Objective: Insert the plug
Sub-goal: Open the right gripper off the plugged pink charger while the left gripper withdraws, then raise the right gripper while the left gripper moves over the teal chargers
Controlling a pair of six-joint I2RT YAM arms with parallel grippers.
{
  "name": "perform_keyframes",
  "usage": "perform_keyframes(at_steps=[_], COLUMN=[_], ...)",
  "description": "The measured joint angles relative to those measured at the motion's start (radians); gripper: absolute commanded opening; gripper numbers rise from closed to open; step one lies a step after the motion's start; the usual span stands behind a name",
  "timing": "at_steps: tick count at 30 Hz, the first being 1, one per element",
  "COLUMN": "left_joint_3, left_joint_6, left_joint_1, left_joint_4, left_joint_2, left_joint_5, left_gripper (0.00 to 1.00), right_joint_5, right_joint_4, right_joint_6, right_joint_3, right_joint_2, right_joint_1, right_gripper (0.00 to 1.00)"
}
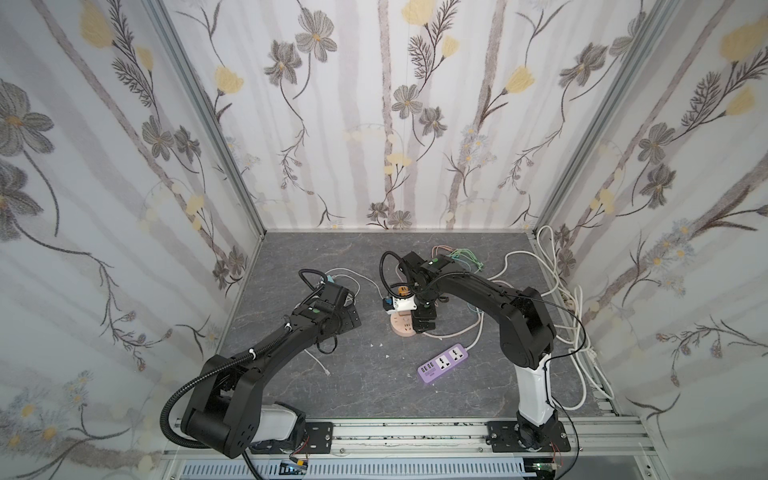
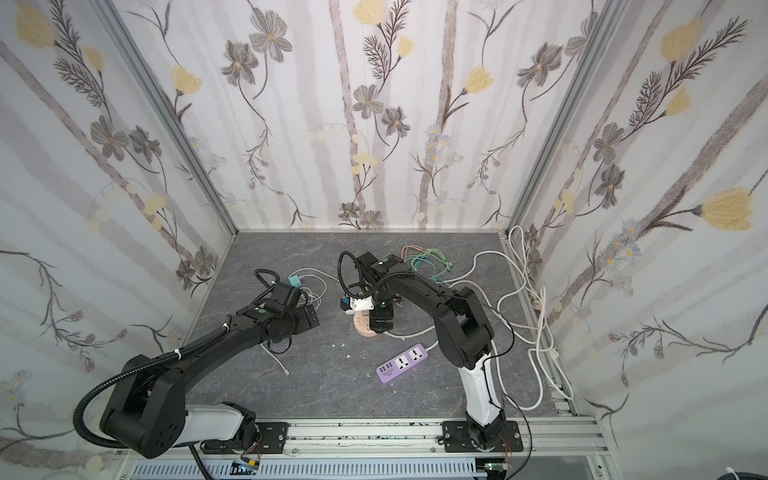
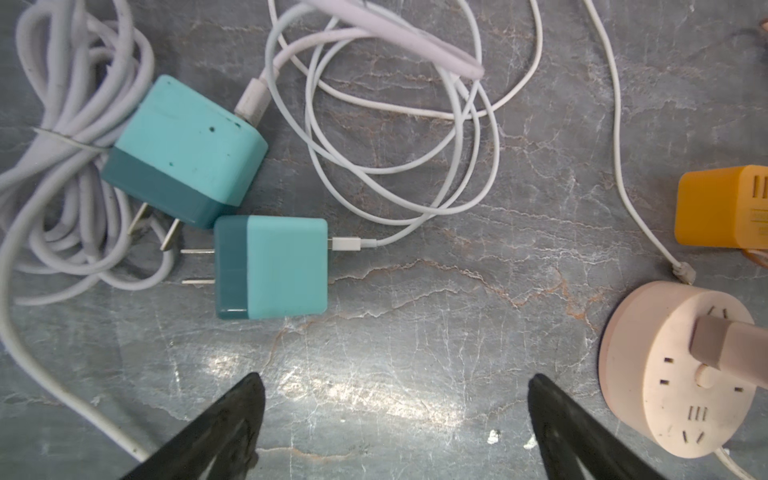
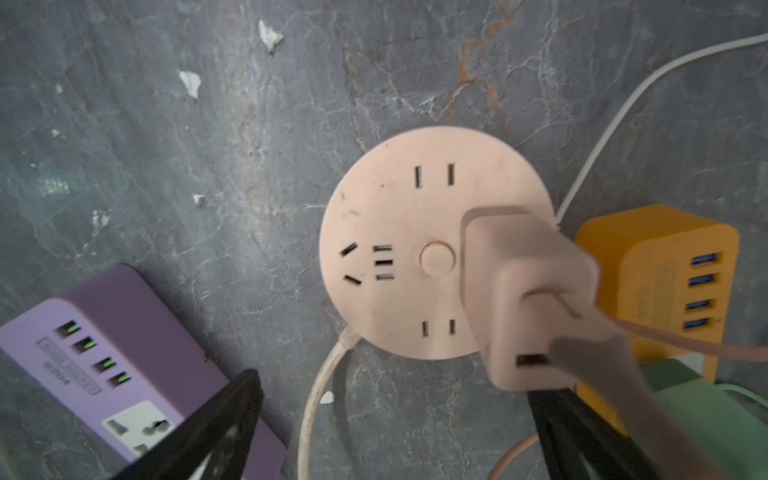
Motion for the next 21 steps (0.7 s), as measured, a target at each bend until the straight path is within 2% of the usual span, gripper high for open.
perform_keyframes(at_steps=[6,12,17,21], left_joint_3=[0.009,0.008,0.007,0.018], left_joint_6=[-0.04,-0.057,-0.016,0.033], left_joint_1=[-0.025,-0.012,0.035,0.05], left_joint_4=[-0.02,-0.036,-0.041,-0.05], left_joint_2=[-0.039,-0.132,-0.15,-0.12], left_joint_5=[-0.103,-0.228,-0.245,-0.235], left_gripper=[1.0,1.0,1.0,1.0], right_joint_5=[-0.05,-0.099,-0.099,-0.061], right_joint_4=[-0.061,-0.047,0.129,0.359], right_joint_6=[-0.065,-0.066,0.018,0.177], right_joint_3=[-0.11,-0.22,-0.369,-0.513], right_joint_2=[-0.069,-0.187,-0.322,-0.467], right_joint_1=[-0.014,-0.042,-0.061,-0.072], right_gripper=[0.99,0.99,0.99,0.99])
